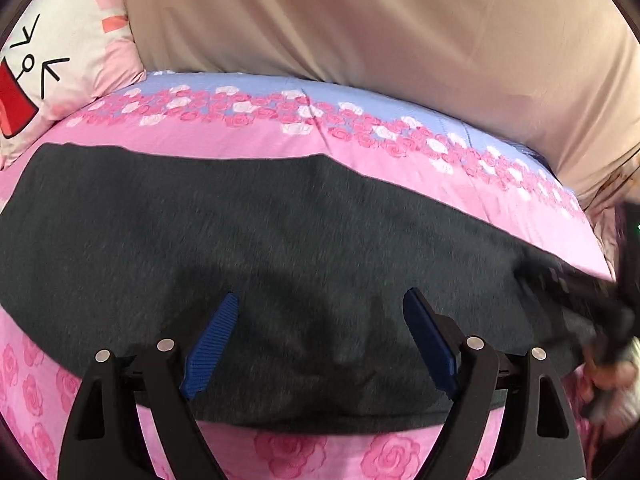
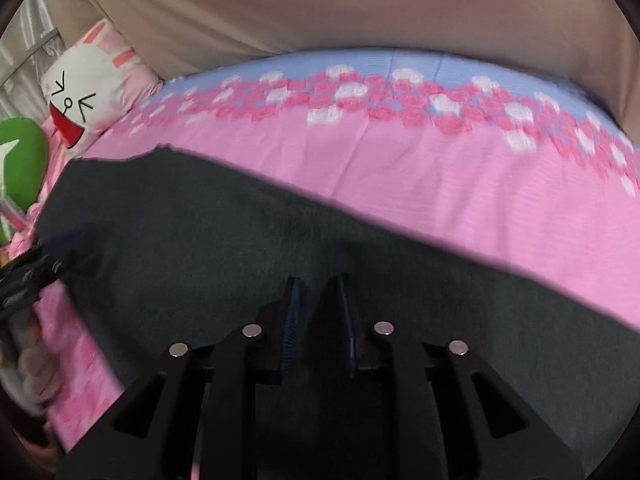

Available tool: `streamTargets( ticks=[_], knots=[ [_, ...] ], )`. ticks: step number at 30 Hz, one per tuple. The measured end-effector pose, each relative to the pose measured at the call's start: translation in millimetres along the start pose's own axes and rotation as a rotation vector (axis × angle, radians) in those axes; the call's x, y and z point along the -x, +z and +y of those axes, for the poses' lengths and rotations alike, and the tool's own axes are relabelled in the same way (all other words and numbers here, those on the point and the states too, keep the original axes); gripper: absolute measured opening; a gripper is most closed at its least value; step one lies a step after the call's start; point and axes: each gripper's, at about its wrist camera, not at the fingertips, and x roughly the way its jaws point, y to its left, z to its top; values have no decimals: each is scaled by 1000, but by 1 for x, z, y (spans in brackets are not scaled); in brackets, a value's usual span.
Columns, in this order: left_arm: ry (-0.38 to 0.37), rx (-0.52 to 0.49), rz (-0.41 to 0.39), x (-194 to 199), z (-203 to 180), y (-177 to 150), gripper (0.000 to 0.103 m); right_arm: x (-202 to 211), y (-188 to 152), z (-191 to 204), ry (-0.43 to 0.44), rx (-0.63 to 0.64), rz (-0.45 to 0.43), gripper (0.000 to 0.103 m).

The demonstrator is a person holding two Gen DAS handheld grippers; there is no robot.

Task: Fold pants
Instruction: 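Release the corner with the right tool and lay the folded pants flat, then move the open right tool to the leg end of the folded pants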

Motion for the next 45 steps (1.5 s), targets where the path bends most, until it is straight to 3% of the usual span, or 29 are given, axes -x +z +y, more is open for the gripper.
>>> streamTargets(
  ticks=[2, 3, 5, 7, 9, 10, 14, 17, 20, 24, 28, 31, 35, 39, 42, 45],
  knots=[
    [2, 9, -18, 5, 4, -4, 82, -4, 13, -9, -4, -99, 14, 13],
    [6, 13, -16, 4, 6, -5, 82, 1, 16, -1, -2, -112, 5, 18],
    [7, 32, -2, 2, 10, -7, 82, 8, 11, 28, 47, -54, -10, 19],
    [5, 46, 0, 1, 13, -7, 82, -2, 10, 61, 92, 31, 31, 19],
    [11, 45, 2, 0, 13, -6, 82, -32, 14, 88, 33, 124, 79, 18],
    [15, 40, -1, 0, 12, -7, 82, -38, 18, 90, 15, 137, 45, 19],
    [27, 33, -7, 0, 11, -7, 82, -60, 47, 79, 2, 24, 24, 18],
    [48, 32, -14, 0, 11, -7, 82, -39, 40, 80, -5, 12, -48, 19],
    [66, 16, -21, 0, 8, -8, 82, -4, 7, 75, -11, 41, -88, 20],
    [84, -2, -22, -1, 5, -8, 82, 35, -39, 49, -34, 10, -76, 20],
    [106, -9, -27, -1, 3, -9, 82, 55, -79, 19, -149, 1, -20, 37],
    [132, -21, -36, 1, 0, -10, 82, 73, -94, 1, -105, -61, -52, 37],
    [191, -47, -66, 6, -6, -13, 83, 96, -109, -44, -206, -154, -96, 37],
    [221, -86, -102, 12, -14, -17, 87, 151, -144, -123, -231, -386, -204, 38],
    [243, -118, -124, 15, -21, -20, 87, 187, -174, -184, -324, -549, -255, 42],
    [244, -133, -123, 15, -24, -21, 87, 210, -194, -231, -338, -667, -288, 43]
  ],
)
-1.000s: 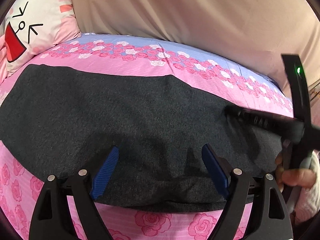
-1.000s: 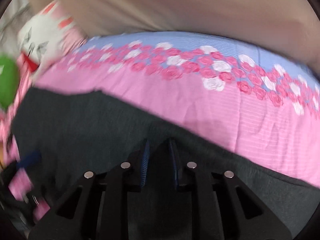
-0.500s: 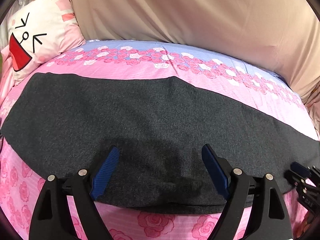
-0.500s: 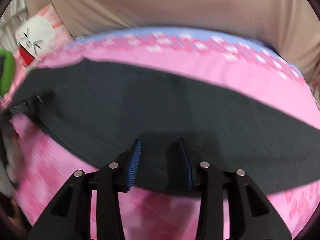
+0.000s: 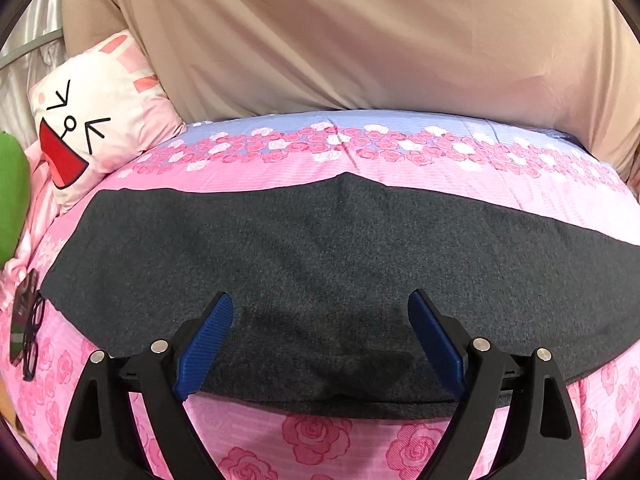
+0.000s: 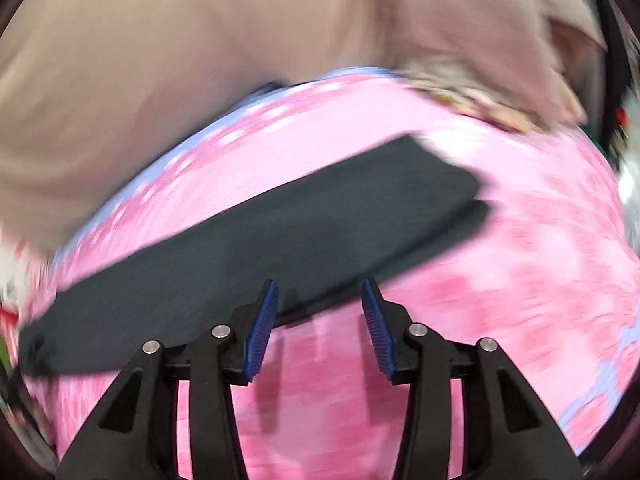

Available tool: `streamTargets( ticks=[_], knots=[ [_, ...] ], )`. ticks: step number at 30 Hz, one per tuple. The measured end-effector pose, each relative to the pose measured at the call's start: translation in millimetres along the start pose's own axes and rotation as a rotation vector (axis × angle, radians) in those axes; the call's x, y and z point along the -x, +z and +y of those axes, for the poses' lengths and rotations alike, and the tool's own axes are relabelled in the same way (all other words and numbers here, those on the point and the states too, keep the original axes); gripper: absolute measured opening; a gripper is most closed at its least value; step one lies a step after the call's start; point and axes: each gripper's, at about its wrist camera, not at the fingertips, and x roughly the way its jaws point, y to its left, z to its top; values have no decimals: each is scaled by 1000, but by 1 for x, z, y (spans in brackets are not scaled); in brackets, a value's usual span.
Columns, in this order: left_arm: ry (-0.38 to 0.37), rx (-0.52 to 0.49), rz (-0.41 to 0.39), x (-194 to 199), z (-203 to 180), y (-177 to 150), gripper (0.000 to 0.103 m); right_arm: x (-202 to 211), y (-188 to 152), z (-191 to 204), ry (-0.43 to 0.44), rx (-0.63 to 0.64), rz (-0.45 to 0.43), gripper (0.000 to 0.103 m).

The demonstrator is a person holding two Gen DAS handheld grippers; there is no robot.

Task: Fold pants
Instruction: 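Move the open right tool to the leg end of the folded pants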

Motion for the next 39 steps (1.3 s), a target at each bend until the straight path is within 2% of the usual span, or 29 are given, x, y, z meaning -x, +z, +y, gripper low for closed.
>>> streamTargets(
  ticks=[4, 7, 9, 10, 11, 12, 13, 16, 18, 20, 22, 23, 24, 25, 26, 29, 31, 33, 34, 36, 38, 39],
  knots=[
    [-7, 28, 23, -3, 5, 1, 87, -5, 24, -28, -38, -40, -15, 43],
    [-8, 58, 32, -5, 11, 1, 87, -23, 35, -43, -62, -74, 26, 42],
    [-2, 60, 29, -4, 10, 1, 87, -31, 41, -43, -43, -68, 39, 41],
    [5, 52, 27, -4, 9, 0, 87, -34, 43, -40, -46, -45, 39, 38],
    [12, 42, 25, -3, 7, 0, 87, -35, 45, -35, -41, -14, 35, 29],
    [17, 33, 23, -3, 5, 0, 87, -35, 45, -36, -35, -4, 28, 9],
    [26, 20, 19, -2, 2, 0, 87, -31, 45, -36, -25, -2, 11, 3],
    [42, 1, 13, -1, -1, -1, 87, -6, 39, -39, -8, -23, -56, 3],
    [39, -3, 17, -2, -2, -1, 87, -12, 34, -43, -69, -13, -21, 3],
    [32, -11, 38, -5, -4, 0, 87, -30, 35, -48, -87, -31, 67, 4],
    [39, -24, 63, -10, -6, 0, 87, -18, 37, -44, -94, -22, 20, 12],
    [45, -29, 68, -10, -7, 0, 87, -14, 37, -43, -95, -22, 3, 13],
    [47, -31, 66, -10, -7, 0, 87, -11, 34, -43, -94, -36, -11, 26],
    [51, -35, 61, -9, -8, 0, 87, -11, 31, -45, -94, -46, -13, 47],
    [57, -39, 57, -8, -9, -1, 87, -12, 29, -46, -104, -57, -12, 50],
    [79, -47, 67, -9, -10, -2, 87, -7, 28, -45, -110, -67, -39, 50],
    [97, -47, 77, -10, -11, -2, 87, 1, 27, -42, -110, -65, -90, 50],
    [107, -44, 83, -11, -10, -2, 87, 14, 26, -35, -53, -44, -170, 47],
    [108, -44, 86, -11, -10, -2, 87, 14, 26, -30, -41, -29, -171, 44],
    [109, -45, 92, -12, -11, -2, 87, 5, 28, -15, -38, 22, -142, 43],
    [110, -46, 94, -12, -11, -2, 87, -12, 32, -5, -94, 58, -86, 43],
    [111, -46, 92, -12, -11, -2, 87, -26, 34, -5, -126, 56, -21, 43]
  ],
)
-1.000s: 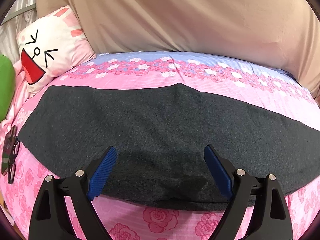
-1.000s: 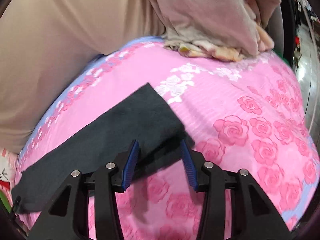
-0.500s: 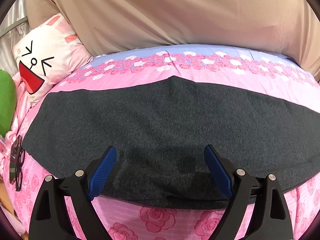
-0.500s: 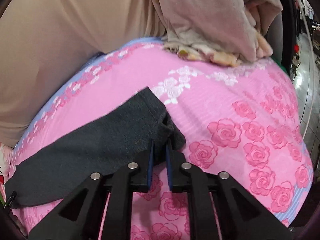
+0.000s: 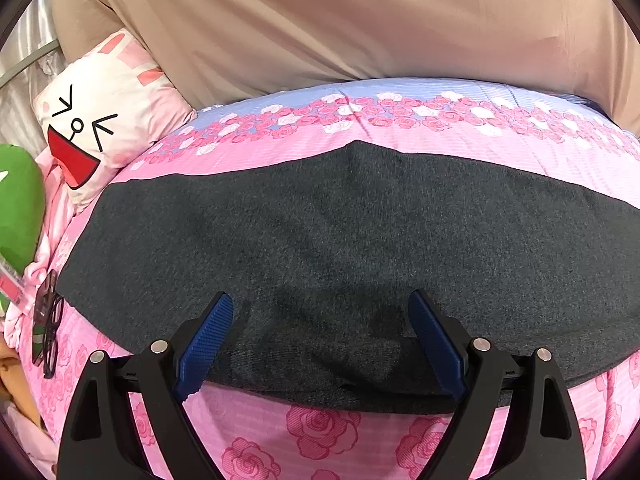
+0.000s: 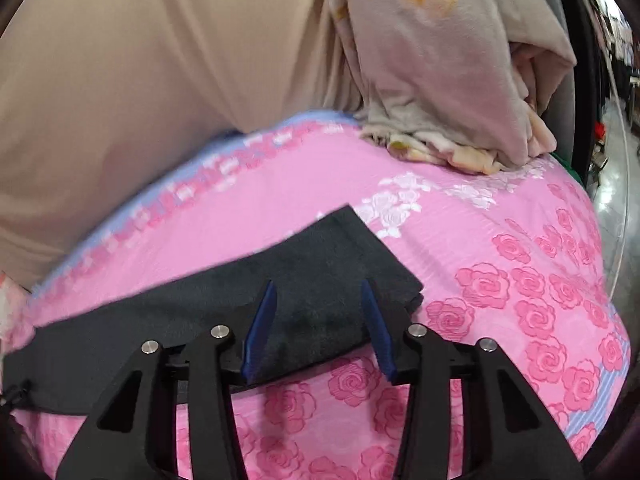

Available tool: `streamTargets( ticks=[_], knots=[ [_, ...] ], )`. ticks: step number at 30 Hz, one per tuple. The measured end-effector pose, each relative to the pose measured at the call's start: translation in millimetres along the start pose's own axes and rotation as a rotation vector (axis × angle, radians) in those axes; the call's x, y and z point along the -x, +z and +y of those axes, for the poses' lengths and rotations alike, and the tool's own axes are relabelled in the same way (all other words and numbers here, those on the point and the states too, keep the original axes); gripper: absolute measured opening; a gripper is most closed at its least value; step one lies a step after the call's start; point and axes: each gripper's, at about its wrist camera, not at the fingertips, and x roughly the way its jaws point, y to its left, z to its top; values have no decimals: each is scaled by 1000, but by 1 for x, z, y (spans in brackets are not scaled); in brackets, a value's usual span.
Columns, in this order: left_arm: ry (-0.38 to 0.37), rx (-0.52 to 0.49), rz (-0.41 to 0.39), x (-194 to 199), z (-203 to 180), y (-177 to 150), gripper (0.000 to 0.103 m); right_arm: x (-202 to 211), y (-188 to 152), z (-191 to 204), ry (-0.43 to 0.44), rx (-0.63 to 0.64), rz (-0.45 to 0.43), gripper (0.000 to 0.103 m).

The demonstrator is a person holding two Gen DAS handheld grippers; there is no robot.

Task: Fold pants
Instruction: 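Move the open right tool to the leg end of the folded pants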

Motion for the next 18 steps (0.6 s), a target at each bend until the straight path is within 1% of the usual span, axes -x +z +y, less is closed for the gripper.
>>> streamTargets(
  ticks=[1, 2, 5, 6, 8, 9, 11, 13, 14, 16, 18],
  knots=[
    [1, 0, -1, 0, 0, 0, 87, -15, 1, -2, -12, -10, 71, 42],
    [2, 0, -2, 0, 0, 0, 87, -17, 3, -4, -14, -23, 72, 41],
    [2, 1, -6, 1, 0, 0, 87, 2, 1, -8, -7, -53, -16, 44],
    [2, 2, -6, 1, 0, 0, 87, 11, -2, -12, 4, -76, -54, 48],
    [-3, 4, -5, 0, 0, 0, 87, 17, -5, -17, 24, -104, -74, 52],
    [-4, 4, -4, 1, 0, 0, 87, 17, -4, -19, 33, -114, -71, 54],
    [-5, 5, -3, 0, 0, 0, 87, 16, -4, -20, 26, -124, -66, 55],
    [-4, 6, -6, 0, 1, 0, 87, 15, -4, -18, 10, -120, -67, 65],
    [-2, 8, -8, 0, 1, 0, 87, 16, -4, -16, -7, -115, -75, 67],
    [1, 13, -13, 1, 1, 0, 87, 18, -6, -14, -14, -106, -86, 76],
    [3, 21, -19, 2, 2, 0, 87, 19, -6, -13, -25, -103, -91, 80]
  ],
)
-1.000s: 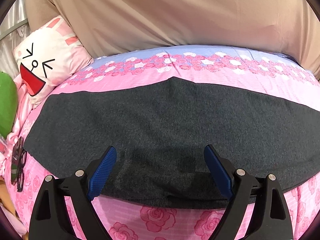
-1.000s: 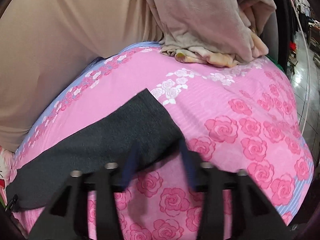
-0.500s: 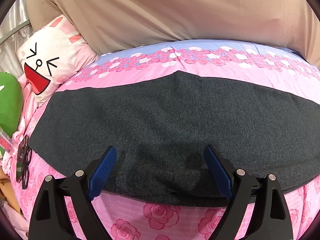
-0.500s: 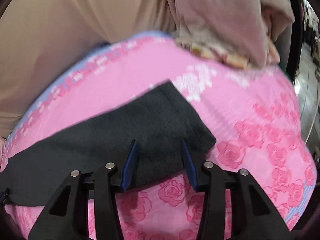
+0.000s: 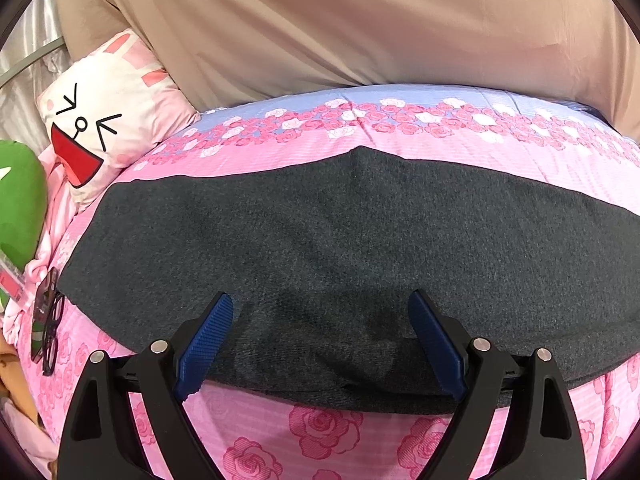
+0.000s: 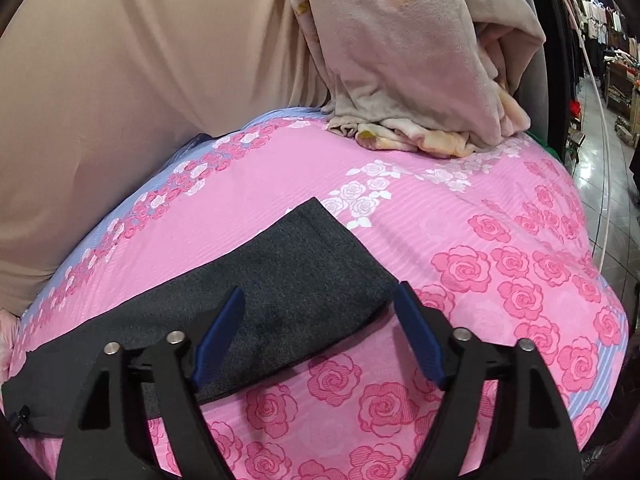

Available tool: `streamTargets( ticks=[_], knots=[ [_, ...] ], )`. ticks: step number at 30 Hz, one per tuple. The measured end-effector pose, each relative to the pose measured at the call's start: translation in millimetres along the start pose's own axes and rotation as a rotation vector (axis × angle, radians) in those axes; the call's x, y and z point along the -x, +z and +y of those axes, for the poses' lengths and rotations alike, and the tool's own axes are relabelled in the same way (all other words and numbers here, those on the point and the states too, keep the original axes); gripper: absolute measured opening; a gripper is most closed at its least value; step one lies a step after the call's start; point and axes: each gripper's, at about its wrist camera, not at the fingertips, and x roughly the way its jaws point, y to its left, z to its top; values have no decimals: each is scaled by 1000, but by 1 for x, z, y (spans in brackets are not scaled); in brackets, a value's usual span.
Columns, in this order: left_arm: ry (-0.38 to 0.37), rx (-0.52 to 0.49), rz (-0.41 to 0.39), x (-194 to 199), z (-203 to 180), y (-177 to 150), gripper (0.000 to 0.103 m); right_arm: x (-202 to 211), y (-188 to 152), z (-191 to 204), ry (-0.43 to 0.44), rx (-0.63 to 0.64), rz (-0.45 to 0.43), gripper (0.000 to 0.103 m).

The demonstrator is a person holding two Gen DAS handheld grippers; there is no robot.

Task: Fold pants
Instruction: 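Move the open right tool to the leg end of the folded pants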

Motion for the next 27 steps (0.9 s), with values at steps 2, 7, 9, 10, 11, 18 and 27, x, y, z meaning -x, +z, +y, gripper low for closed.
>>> streamTargets(
  ticks=[2, 7, 9, 10, 11, 18, 27],
  knots=[
    [0, 6, -4, 1, 1, 0, 87, -1, 0, 0, -3, 0, 5, 80],
    [-1, 16, -15, 4, 3, -1, 87, -1, -1, -3, -10, -11, 7, 83],
    [-3, 24, -21, 5, 4, -1, 87, 0, -1, -5, -4, -23, -1, 84],
    [-4, 29, -23, 6, 5, -1, 87, 1, -1, -7, -2, -34, -2, 84],
    [-6, 33, -24, 6, 6, -1, 87, 1, 0, -10, 0, -50, -1, 84],
    [-8, 49, -35, 9, 9, -2, 87, -12, 2, -30, -28, -152, 55, 84],
    [-27, 58, -41, 11, 11, -3, 87, -26, 3, -22, -34, -98, 112, 77]
  ],
)
